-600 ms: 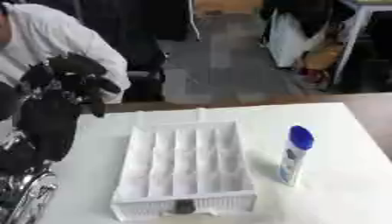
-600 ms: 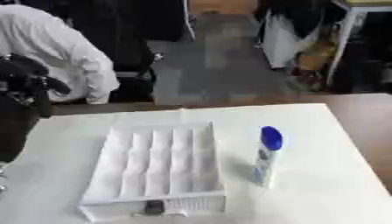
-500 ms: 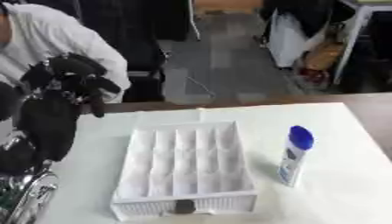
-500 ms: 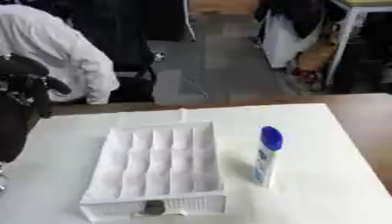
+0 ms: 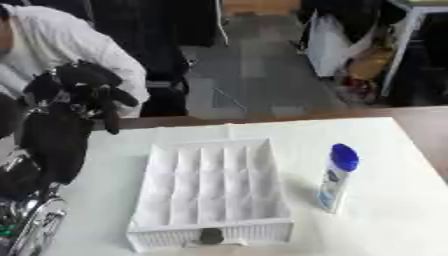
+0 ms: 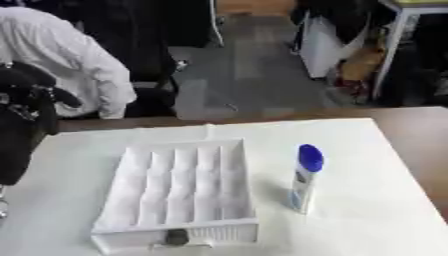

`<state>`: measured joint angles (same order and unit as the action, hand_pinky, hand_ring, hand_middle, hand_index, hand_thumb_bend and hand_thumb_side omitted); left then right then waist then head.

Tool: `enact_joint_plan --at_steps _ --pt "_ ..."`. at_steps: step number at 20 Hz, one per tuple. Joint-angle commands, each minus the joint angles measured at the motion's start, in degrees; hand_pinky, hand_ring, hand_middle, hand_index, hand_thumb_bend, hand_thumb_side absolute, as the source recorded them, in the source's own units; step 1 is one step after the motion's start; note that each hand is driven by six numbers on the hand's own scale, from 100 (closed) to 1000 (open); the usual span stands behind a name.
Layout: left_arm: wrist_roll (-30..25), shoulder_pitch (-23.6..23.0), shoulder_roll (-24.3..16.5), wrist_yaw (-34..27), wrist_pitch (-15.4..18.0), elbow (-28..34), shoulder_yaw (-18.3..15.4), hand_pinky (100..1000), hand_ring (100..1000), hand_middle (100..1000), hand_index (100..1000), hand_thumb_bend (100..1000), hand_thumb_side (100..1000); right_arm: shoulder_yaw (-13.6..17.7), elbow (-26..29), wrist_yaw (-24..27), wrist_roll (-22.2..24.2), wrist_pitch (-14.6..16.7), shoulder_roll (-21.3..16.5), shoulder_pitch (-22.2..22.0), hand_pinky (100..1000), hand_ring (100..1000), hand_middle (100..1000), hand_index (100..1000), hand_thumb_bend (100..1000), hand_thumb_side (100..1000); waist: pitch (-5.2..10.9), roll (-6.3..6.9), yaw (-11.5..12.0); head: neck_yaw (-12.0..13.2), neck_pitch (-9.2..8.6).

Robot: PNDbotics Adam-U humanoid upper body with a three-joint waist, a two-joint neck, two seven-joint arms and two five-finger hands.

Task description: Pick up objects on the table and place them in the box.

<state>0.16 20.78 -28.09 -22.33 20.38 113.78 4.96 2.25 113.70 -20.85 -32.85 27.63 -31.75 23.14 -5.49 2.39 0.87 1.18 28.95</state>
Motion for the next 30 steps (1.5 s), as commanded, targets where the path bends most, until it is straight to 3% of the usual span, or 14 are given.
enact_joint_plan --at_steps 1,3,4,5,7,10,14,17,25,30 --pt "0.24 0.73 -1.48 -0.03 0.12 0.81 -0.52 587 307 612 685 450 870 0.39 0.37 -0.75 3.34 -10.36 -1.13 0.43 398 570 421 697 379 1000 0.94 -0.08 0.35 1.01 -0.97" --pt "0.29 0.65 -1.37 -0.14 0.18 0.81 -0.52 587 308 612 685 449 870 0.18 -1.30 -2.98 7.24 -17.95 -1.76 1.42 412 609 422 709 507 1000 1.06 -0.07 0.63 1.08 -0.84" --pt "0.30 0.62 -1.35 -0.19 0.21 0.81 -0.51 587 308 612 685 454 870 -0.04 -2.31 -4.15 8.63 -20.51 -2.08 1.93 424 627 428 716 511 992 1.10 -0.08 0.70 0.85 -0.78" --pt "0.27 0.57 -1.34 -0.20 0.19 0.81 -0.48 587 308 612 685 450 870 -0.49 -4.43 -5.45 10.22 -23.02 -3.01 2.62 425 638 432 721 603 1000 1.19 -0.17 0.88 0.11 -0.68" --pt "0.24 0.47 -1.31 -0.20 0.09 0.81 -0.46 587 307 612 685 450 870 -1.70 -8.85 -7.78 13.16 -26.39 -4.91 4.37 448 662 455 745 642 1000 1.27 -0.31 1.17 -1.52 -0.52" --pt "0.18 0.28 -1.24 -0.15 -0.13 0.81 -0.42 586 304 611 684 451 871 -3.26 -14.08 -11.26 16.46 -28.49 -7.14 6.70 494 676 472 775 739 1000 1.33 -0.43 1.33 -4.01 0.06" --pt "0.07 0.09 -1.18 -0.05 -0.30 0.81 -0.35 586 303 611 683 451 871 -5.02 -20.67 -14.26 18.95 -30.40 -9.10 9.51 540 701 490 795 803 1000 1.36 -0.52 1.38 -5.83 0.10" --pt "-0.01 -0.14 -1.15 0.01 -0.42 0.81 -0.29 585 301 611 683 451 871 -6.17 -24.83 -16.01 19.95 -31.73 -9.92 11.34 509 709 527 803 828 1000 1.40 -0.58 1.40 -6.83 0.01" --pt "0.01 -0.01 -1.04 0.06 -0.47 0.81 -0.37 586 303 612 683 450 871 -7.34 -32.89 -20.74 20.78 -33.73 -9.32 14.30 608 740 551 832 867 1000 1.31 -0.64 1.66 -7.40 -0.55" --pt "0.03 0.26 -0.99 -0.01 -0.40 0.81 -0.39 587 304 612 683 449 871 -7.27 -35.74 -20.18 22.27 -34.39 -8.05 14.67 643 768 549 853 893 1000 1.23 -0.67 1.87 -6.60 -0.24"
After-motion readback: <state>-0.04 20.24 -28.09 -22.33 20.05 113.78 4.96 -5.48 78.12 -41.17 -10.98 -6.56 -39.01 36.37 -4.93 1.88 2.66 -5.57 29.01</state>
